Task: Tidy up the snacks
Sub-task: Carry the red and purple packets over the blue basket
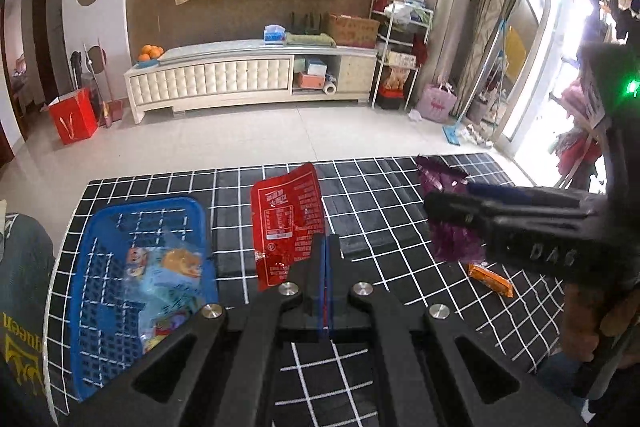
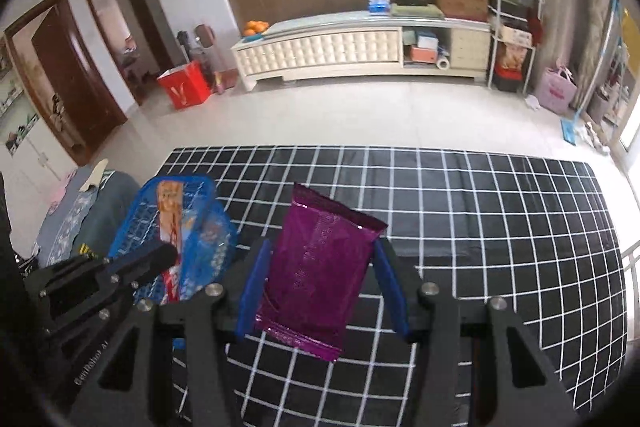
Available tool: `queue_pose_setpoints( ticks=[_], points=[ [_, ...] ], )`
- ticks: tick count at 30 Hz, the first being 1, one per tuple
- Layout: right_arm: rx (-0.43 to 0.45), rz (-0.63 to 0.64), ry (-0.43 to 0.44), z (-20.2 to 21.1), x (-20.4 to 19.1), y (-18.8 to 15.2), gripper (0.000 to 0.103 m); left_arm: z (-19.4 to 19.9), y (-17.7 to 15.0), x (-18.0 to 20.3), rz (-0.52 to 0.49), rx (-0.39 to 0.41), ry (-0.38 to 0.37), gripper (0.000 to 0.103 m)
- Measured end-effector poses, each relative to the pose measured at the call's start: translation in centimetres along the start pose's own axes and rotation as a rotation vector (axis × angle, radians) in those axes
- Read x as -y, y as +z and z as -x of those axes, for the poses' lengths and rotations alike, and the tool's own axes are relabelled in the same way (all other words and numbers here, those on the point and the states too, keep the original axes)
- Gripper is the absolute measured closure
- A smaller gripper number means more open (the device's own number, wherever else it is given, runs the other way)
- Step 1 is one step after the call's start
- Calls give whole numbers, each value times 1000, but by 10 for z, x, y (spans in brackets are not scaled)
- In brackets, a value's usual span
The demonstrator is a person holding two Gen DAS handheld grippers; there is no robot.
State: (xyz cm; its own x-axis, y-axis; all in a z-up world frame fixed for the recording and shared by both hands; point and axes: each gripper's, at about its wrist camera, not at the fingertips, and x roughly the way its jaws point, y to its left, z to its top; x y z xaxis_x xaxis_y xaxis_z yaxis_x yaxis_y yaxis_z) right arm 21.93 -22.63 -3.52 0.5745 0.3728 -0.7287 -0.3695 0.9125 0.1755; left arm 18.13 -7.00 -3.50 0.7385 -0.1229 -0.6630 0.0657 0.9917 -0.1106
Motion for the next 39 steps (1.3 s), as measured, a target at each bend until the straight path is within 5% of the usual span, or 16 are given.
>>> queue_pose_setpoints(
  ticks=[5, 19, 38, 39],
  points=[
    [-10, 19, 30, 2, -27, -9, 46, 27, -9, -22, 9, 9, -10, 103],
    [-45, 80, 92, -10, -104, -27, 46, 41, -27, -108, 108, -117, -176, 103],
    [-152, 169, 81, -54, -157, -48, 46, -1, -79, -171, 166, -278, -82, 103],
    [-154, 176, 82, -55, -158, -49, 46, -1, -80, -171, 165, -279, -80, 97]
  ],
)
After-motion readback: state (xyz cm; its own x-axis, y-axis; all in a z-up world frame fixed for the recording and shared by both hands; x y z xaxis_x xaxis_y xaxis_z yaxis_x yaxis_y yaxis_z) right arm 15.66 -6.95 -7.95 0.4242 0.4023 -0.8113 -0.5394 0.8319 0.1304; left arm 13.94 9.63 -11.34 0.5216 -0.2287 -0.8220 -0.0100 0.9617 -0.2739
